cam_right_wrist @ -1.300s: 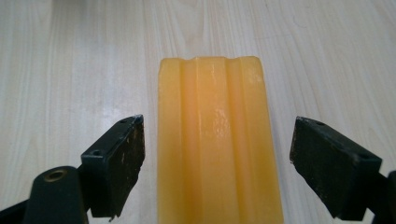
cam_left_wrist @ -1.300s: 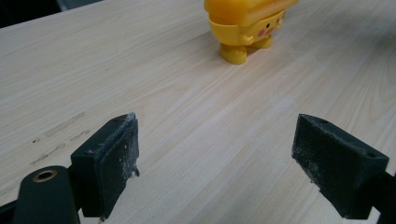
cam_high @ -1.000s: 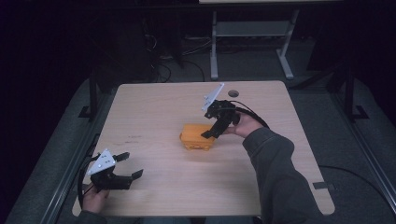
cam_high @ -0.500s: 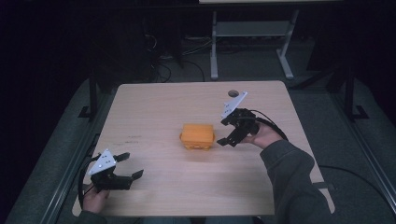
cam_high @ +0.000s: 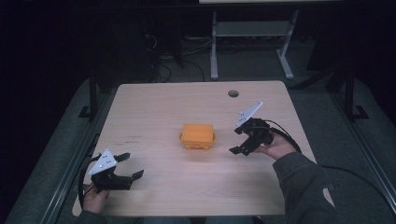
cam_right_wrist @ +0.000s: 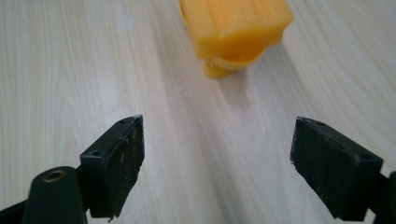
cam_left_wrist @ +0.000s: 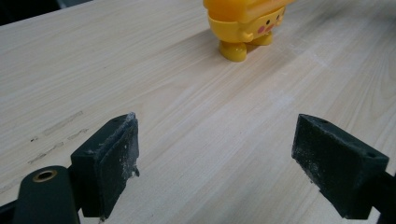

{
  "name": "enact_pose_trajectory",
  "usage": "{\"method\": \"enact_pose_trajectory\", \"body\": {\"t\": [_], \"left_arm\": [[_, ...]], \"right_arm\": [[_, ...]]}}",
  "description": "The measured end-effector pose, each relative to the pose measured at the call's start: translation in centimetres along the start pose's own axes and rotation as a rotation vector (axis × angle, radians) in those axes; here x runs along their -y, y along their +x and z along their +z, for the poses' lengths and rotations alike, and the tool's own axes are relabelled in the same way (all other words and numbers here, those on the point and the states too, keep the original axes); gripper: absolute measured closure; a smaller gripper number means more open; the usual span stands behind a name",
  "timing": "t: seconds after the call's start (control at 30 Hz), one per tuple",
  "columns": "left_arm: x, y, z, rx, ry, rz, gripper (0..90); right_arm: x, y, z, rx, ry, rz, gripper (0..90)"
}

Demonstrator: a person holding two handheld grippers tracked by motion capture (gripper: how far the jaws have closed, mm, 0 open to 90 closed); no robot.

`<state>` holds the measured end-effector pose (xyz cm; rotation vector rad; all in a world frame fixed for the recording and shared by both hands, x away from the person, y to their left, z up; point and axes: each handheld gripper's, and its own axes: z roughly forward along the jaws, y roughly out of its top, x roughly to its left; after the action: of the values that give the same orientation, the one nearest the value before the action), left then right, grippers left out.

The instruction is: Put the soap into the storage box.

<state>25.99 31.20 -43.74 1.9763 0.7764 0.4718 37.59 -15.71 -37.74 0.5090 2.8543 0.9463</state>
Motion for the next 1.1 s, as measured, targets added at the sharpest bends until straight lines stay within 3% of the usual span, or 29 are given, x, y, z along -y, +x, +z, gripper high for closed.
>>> {"method": "enact_pose_trajectory", "body": {"t": [0.5, 1.1], "left_arm": [[0.0, 0.0, 0.0, -0.002, 0.009, 0.004, 14.3], [0.1, 0.0, 0.1, -0.003, 0.006, -0.005, 14.3]], "right_arm": [[4.0, 0.3, -0.7, 0.015, -0.003, 0.084, 16.9], [6.6, 1.0, -0.9, 0.026, 0.0, 0.144, 16.6]]}}
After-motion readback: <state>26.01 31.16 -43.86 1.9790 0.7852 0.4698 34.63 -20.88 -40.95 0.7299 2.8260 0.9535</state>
